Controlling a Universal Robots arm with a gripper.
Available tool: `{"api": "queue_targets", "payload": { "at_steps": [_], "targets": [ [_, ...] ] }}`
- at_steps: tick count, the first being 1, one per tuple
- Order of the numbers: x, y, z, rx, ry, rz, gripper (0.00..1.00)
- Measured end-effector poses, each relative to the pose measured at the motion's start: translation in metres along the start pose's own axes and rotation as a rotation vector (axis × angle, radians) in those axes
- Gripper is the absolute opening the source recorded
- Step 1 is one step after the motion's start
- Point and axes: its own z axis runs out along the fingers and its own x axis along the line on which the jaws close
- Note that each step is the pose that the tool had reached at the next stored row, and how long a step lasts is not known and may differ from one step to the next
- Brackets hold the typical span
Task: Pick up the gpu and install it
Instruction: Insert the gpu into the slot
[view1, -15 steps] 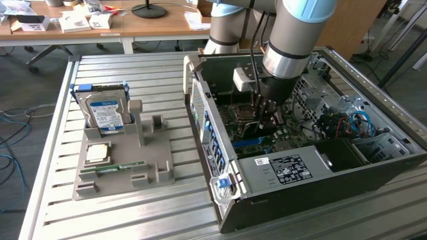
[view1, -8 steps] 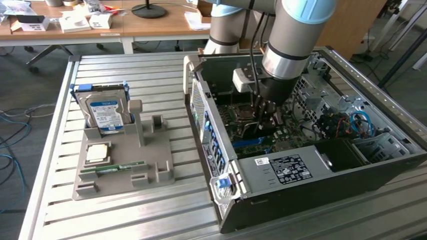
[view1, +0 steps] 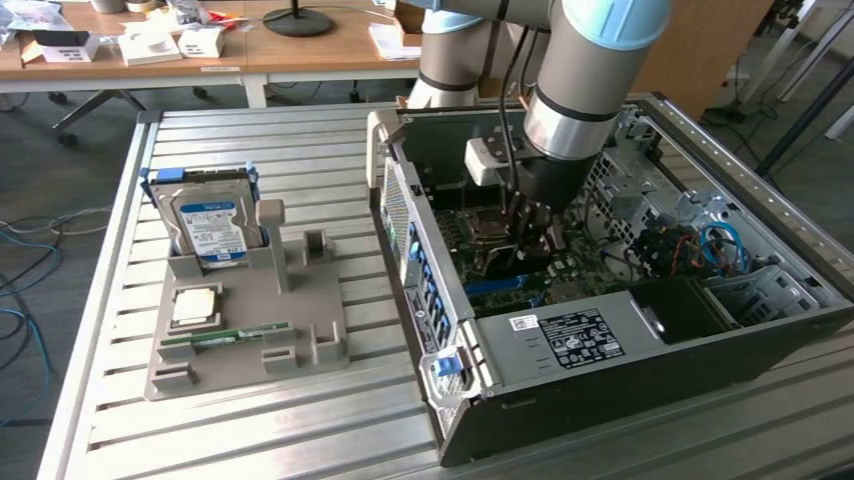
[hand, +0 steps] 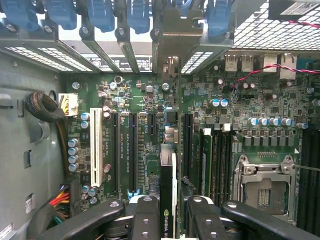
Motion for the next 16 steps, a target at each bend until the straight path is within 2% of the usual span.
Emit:
{"api": "queue_targets", "payload": {
  "at_steps": [16],
  "targets": [
    [0.0001, 0.0001, 0.0045, 0.0003, 0.0010, 0.009, 0.26]
  ]
}}
